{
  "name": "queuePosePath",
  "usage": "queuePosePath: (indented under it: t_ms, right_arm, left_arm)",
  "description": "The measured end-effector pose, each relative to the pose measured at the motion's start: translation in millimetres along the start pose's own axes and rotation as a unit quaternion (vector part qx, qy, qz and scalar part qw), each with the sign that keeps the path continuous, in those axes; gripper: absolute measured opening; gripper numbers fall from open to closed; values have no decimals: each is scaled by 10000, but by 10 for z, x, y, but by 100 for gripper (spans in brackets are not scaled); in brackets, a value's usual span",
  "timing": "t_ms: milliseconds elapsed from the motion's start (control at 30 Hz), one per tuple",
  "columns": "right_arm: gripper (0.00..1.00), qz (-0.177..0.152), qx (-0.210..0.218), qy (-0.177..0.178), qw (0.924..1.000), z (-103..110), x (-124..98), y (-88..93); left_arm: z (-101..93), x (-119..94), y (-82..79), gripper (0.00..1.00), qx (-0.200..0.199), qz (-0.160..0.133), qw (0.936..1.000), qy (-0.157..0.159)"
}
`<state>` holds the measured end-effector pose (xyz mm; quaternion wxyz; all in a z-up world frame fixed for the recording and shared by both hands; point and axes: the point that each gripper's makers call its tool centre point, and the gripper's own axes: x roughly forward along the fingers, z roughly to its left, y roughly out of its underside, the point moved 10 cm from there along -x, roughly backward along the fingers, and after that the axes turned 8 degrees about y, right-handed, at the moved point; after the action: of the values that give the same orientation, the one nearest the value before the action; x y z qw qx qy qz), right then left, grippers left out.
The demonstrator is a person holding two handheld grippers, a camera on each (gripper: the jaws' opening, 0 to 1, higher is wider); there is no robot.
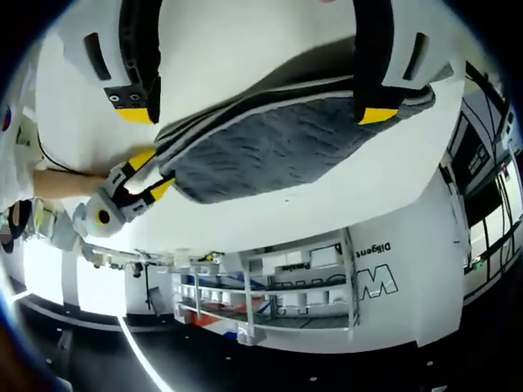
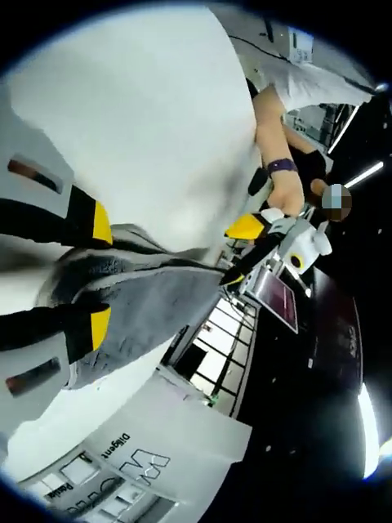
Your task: Open the folded towel by lifting each exposed corner and separating the folded layers until the towel lies flat within the target outline without major curled edges
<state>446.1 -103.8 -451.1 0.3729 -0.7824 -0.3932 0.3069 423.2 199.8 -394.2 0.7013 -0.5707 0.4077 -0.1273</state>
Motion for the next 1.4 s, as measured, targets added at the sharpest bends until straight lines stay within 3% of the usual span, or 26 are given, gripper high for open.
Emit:
queuePosePath:
  t_ms: [67,133,233,367,400,467,600,767,1400]
  right_arm:
    - [8,-19,324,-83,9994,1,-30,-1]
    - [4,-103,632,-9,9979,-29,-57,-10]
    - [3,-179,1656,-33,9860,-103,-111,6]
    - [2,-368,2016,163,9786,-175,-186,-3]
    - [2,-412,2042,238,9778,-190,-202,-8]
    - [2,-474,2055,427,9766,-225,-235,-8]
    - [1,-544,2047,723,9746,-272,-299,-33]
    - [1,-652,1912,946,9748,-300,-376,-116]
    - [1,-1323,1286,1246,9749,-351,-803,-711]
  left_arm:
    - [20,11,1,96,-12,6,10000,3]
    - [36,25,9,96,-36,10,10000,6]
    - [63,64,26,95,-47,18,10000,2]
    - [74,118,-3,95,109,-182,9998,19]
    - [73,129,-29,95,283,-316,9991,-15]
    - [61,130,-33,95,255,-314,9992,-29]
    - [43,139,-109,96,482,-738,9961,-56]
    - [40,143,-148,96,809,-887,9927,-116]
    - [-58,69,-245,97,1241,-1506,9807,99]
